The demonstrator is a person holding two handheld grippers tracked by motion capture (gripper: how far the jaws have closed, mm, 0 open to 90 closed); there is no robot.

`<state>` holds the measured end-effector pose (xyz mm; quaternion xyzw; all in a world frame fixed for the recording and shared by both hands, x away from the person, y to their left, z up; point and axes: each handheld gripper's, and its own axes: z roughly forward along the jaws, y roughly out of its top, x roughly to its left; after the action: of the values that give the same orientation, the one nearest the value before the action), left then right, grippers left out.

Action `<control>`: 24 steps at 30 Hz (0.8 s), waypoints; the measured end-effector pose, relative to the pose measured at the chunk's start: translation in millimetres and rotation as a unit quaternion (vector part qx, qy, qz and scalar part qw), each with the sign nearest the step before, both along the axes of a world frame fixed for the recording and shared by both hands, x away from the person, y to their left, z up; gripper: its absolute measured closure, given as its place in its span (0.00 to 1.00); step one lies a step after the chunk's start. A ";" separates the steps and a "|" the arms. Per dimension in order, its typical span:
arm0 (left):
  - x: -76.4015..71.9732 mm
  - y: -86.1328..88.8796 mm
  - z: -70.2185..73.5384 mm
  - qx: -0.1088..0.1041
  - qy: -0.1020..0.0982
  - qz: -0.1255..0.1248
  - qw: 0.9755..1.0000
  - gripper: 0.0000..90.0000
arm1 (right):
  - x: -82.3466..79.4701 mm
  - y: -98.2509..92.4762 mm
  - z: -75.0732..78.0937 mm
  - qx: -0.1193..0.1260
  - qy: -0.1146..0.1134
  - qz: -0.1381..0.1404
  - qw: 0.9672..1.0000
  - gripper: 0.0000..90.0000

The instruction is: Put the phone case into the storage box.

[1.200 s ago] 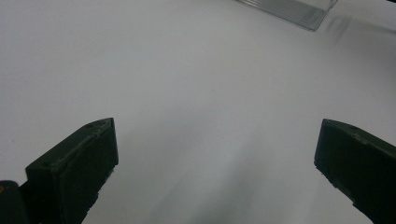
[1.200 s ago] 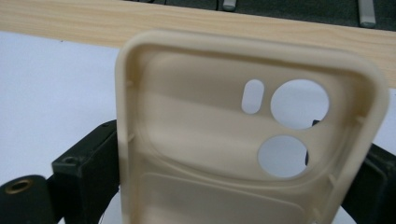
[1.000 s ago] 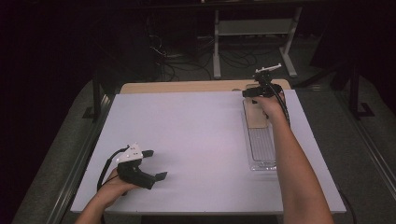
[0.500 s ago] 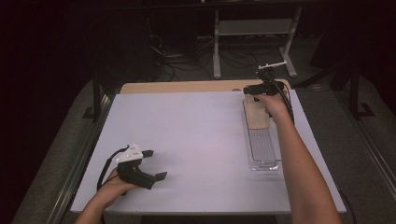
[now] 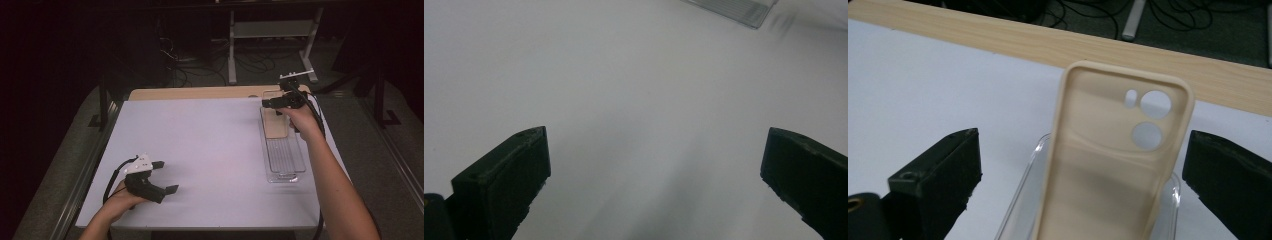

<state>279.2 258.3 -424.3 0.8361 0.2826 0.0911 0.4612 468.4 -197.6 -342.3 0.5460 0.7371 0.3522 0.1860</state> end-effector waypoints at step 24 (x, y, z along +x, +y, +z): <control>7.0 -0.7 16.3 0.003 -0.008 -0.025 1.000 0.00 | -60.9 14.6 -5.4 0.040 -0.023 0.106 0.993 0.02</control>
<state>286.3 257.6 -408.0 0.8433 0.2579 0.0873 0.4633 407.6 -183.0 -347.6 0.4639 0.7712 0.4120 0.1425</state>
